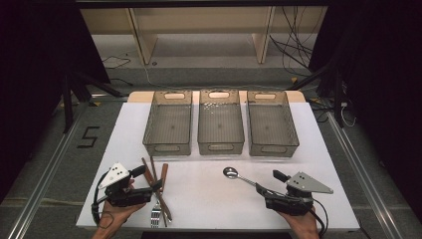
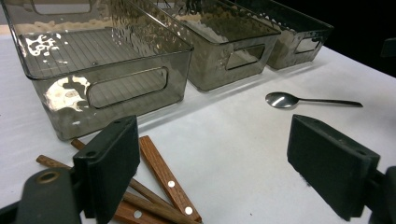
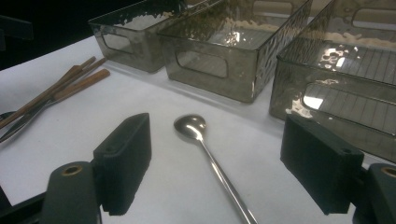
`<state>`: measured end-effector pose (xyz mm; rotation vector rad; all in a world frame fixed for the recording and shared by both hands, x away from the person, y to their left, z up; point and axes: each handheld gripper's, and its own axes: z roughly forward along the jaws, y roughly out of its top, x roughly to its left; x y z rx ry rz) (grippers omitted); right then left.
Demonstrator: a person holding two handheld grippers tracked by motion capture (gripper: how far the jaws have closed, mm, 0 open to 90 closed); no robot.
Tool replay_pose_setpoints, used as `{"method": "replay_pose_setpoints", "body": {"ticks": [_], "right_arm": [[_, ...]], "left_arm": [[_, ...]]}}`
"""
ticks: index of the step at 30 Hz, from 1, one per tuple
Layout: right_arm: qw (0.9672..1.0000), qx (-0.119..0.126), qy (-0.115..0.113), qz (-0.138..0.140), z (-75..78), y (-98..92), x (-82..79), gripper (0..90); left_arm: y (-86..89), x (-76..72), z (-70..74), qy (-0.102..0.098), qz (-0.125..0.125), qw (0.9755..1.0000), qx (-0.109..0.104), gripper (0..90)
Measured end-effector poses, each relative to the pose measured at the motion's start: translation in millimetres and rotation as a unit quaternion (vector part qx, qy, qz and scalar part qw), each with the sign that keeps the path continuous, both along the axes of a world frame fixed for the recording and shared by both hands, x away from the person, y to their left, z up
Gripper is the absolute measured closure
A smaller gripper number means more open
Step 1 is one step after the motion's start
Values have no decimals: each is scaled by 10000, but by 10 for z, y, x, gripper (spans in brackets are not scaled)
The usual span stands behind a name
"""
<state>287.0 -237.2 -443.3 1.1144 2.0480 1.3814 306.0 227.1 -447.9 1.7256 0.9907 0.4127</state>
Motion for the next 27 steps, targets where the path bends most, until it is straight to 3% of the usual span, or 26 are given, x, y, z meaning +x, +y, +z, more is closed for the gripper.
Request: {"method": "replay_pose_setpoints", "body": {"ticks": [8,11,12,13,14,17,19,22,23,24,25,27], "right_arm": [[10000,-7,45,19,-6,1,6,254],[10000,-7,55,20,-11,2,13,254],[10000,-13,49,25,-13,3,15,254],[10000,-18,45,24,-14,4,15,254],[10000,-18,49,23,-14,5,16,254],[10000,-13,71,21,-15,7,17,255],[10000,-12,72,19,-14,8,16,255],[10000,-14,82,26,-15,10,16,255],[10000,-15,86,27,-15,11,16,255],[10000,-10,82,30,-14,11,16,255],[10000,-10,82,30,-14,11,16,255],[9999,-5,94,40,-14,11,17,255]], "left_arm": [[5,43,28,80,-92,9998,124,166],[-6,76,65,160,-256,9991,292,166],[-28,95,87,195,-366,9977,544,166],[-28,95,87,195,-366,9977,544,166],[-46,122,108,200,-473,9952,832,166],[-54,166,142,226,-576,9922,1081,166],[-53,182,154,252,-626,9913,1128,166],[-50,248,214,330,-878,9844,1491,166],[-50,248,214,330,-878,9844,1491,166],[-47,280,253,359,-991,9801,1679,166],[-47,280,253,359,-991,9801,1679,166],[-44,316,297,362,-1151,9739,1924,166]]}}
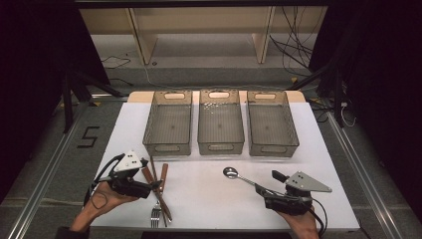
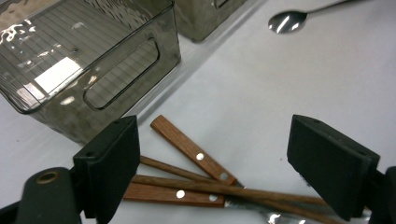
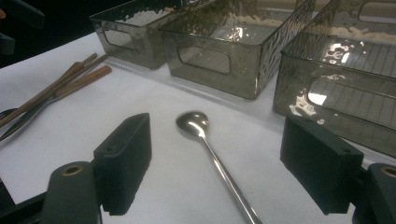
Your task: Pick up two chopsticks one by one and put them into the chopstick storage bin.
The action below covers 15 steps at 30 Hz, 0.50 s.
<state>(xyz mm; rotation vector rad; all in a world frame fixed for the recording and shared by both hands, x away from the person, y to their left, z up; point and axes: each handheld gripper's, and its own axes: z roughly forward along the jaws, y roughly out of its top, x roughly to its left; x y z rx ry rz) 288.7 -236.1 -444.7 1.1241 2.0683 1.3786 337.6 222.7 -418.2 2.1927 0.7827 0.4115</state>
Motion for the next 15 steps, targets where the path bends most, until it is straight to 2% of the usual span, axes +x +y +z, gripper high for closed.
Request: {"method": "replay_pose_setpoints", "body": {"ticks": [2,4,5,6,7,8,9,10,11,12,13,14,15], "right_arm": [[10000,-2,5,4,-1,0,2,255],[10000,-6,26,10,-2,5,3,256],[10000,-8,28,16,-3,6,3,257],[10000,-13,37,19,-4,7,3,257],[10000,-25,41,26,-5,7,4,257],[10000,-25,41,26,-5,7,4,257],[10000,-22,55,35,-7,8,7,257],[10000,-24,58,38,-8,9,8,257],[10000,-30,61,42,-9,11,9,258],[10000,-34,65,52,-11,14,11,258],[10000,-38,68,59,-12,16,11,258],[9999,-39,73,63,-13,18,11,258],[9999,-41,79,67,-13,19,12,258]], "left_arm": [[-4,39,30,-1,-140,9997,211,167],[-16,75,51,47,-331,9984,466,169],[-24,91,64,78,-457,9968,645,169],[-57,106,72,117,-628,9941,881,169],[-70,114,78,118,-714,9922,1017,169],[-70,114,78,118,-714,9922,1017,169],[-81,123,80,143,-782,9908,1091,172],[-89,137,80,173,-868,9892,1171,175],[-111,162,65,224,-1030,9849,1375,177],[-111,162,65,224,-1030,9849,1375,179],[-136,180,53,292,-1210,9790,1614,181],[-149,187,52,320,-1316,9757,1721,184],[-149,187,52,320,-1316,9757,1721,185]]}}
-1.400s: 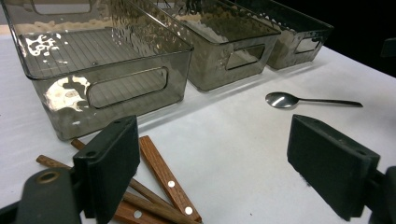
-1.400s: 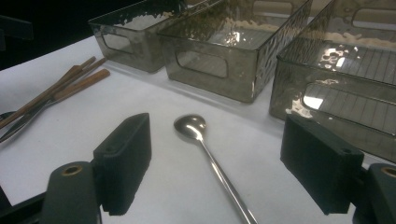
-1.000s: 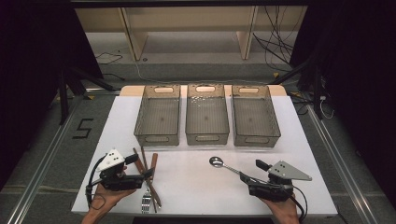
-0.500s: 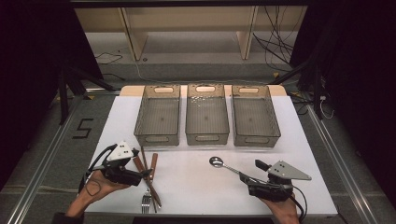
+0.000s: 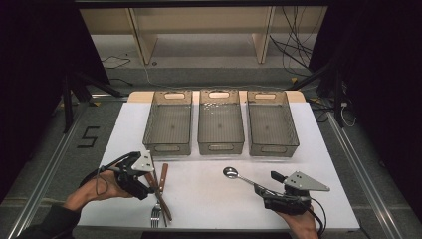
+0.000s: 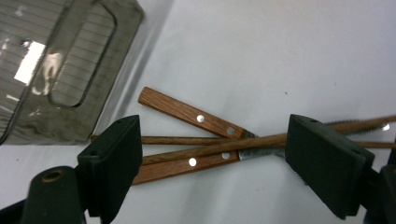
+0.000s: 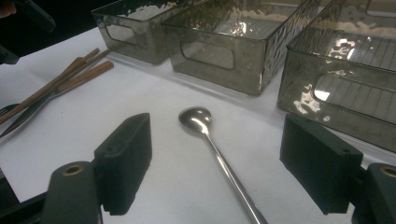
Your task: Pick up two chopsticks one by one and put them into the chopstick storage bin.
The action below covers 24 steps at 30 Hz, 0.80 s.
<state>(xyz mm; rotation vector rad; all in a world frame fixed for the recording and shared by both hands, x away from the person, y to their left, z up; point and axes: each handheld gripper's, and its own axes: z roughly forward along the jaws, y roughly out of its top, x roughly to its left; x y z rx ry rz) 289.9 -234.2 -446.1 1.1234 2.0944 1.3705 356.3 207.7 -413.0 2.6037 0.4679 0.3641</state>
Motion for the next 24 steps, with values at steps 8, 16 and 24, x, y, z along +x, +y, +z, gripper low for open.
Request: {"method": "replay_pose_setpoints", "body": {"ticks": [8,16,24], "right_arm": [[10000,0,27,11,-3,3,3,259],[10000,2,21,2,-3,-3,7,261],[10000,-10,30,1,-6,-3,12,263]], "left_arm": [[-92,93,-90,131,-609,9949,791,219],[-95,170,-193,105,-994,9872,1241,276],[-122,188,-271,97,-1260,9818,1418,343]]}}
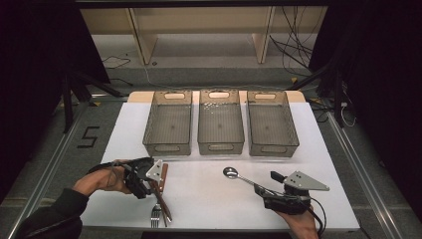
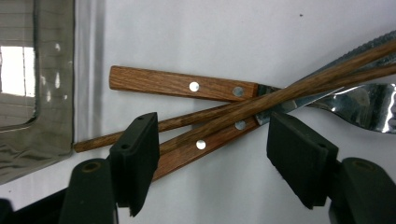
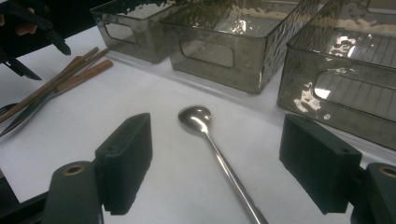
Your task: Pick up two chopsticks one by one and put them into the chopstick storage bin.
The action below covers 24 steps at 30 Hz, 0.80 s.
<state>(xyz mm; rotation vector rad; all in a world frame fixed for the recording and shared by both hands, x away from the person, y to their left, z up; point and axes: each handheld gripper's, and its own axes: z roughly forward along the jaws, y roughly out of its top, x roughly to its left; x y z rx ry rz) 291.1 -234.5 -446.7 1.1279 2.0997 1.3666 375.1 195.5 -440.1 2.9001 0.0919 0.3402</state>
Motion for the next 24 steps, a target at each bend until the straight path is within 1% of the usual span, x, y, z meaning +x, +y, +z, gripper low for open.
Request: {"method": "replay_pose_setpoints", "body": {"ticks": [4,7,10,15,16,17,20,22,24], "right_arm": [[10000,-1,14,-4,-1,3,1,263],[10000,-5,16,-6,-2,3,1,265],[10000,-8,42,-18,-5,3,5,265],[10000,-14,50,-14,-8,5,7,266],[10000,-13,51,-12,-8,5,8,266],[10000,-15,54,-12,-8,5,8,266],[10000,-9,60,-9,-9,4,8,267],[10000,-9,57,-8,-9,3,8,267],[10000,-7,60,-6,-9,3,9,268]], "left_arm": [[-2,15,-39,49,-112,9999,94,368],[-4,22,-50,52,-136,9998,144,382],[-15,29,-67,66,-267,9994,197,401],[-49,21,-73,49,-391,9990,195,429],[-68,20,-79,53,-494,9984,258,437],[-68,20,-79,53,-494,9984,258,443],[-85,24,-95,97,-566,9978,332,459],[-95,30,-103,129,-620,9974,347,485],[-106,37,-106,166,-633,9973,343,487]]}}
